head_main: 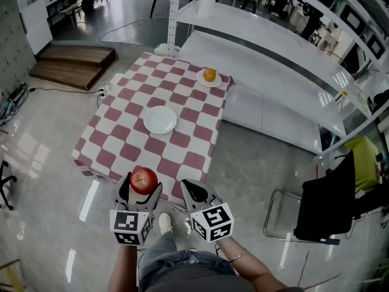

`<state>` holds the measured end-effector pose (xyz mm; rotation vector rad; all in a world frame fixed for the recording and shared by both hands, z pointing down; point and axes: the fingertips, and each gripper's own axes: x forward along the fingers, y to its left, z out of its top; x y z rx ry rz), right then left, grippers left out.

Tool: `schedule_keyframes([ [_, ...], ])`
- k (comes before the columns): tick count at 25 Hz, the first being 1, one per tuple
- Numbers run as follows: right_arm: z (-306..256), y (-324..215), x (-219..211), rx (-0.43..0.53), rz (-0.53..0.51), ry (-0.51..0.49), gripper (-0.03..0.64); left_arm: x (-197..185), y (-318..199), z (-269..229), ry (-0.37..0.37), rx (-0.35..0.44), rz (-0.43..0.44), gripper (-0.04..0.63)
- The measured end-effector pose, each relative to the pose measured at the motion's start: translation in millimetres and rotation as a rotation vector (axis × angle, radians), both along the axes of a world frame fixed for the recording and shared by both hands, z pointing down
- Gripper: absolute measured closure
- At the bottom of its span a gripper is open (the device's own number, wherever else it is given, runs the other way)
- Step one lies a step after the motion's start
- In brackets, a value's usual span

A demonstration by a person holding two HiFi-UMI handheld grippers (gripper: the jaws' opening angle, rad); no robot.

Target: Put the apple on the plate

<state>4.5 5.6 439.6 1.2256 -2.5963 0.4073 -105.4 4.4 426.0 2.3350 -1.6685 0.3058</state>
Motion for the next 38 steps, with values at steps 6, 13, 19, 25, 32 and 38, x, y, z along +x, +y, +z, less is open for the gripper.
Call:
schedule_keyframes([
  [6,0.7,-32.7,-20.1,-0.003,0.032,0.016,0.606,-14.6,-36.1,3.4,0.014,-0.009,0.043,0.196],
  [13,5.2,-52.7,-35.2,-0.016,0.067,0.034,0.606,-25.0,-67.2,4.7,0.034,-0.01,0.087,0.196],
  [19,10.9,-62.5,-40.8,-0.034,0.08,0.061,0.606,-29.2,-83.2,13.7,0.04,-0.028,0.111,0.196],
  [25,12.6,-80.2,-41.8,-0.03,0.079,0.068,0.606,-26.1,-100.1,22.2,0.044,-0.044,0.125,0.196],
  [32,17.9,-107.5,-42.5,-0.036,0.07,0.057,0.606,-16.0,-125.7,33.5,0.01,-0.063,0.14,0.196],
  [38,25.2,-133.3,-40.0,-0.046,0.047,0.06,0.606,-5.2,-153.7,40.1,0.007,-0.071,0.139,0.196],
])
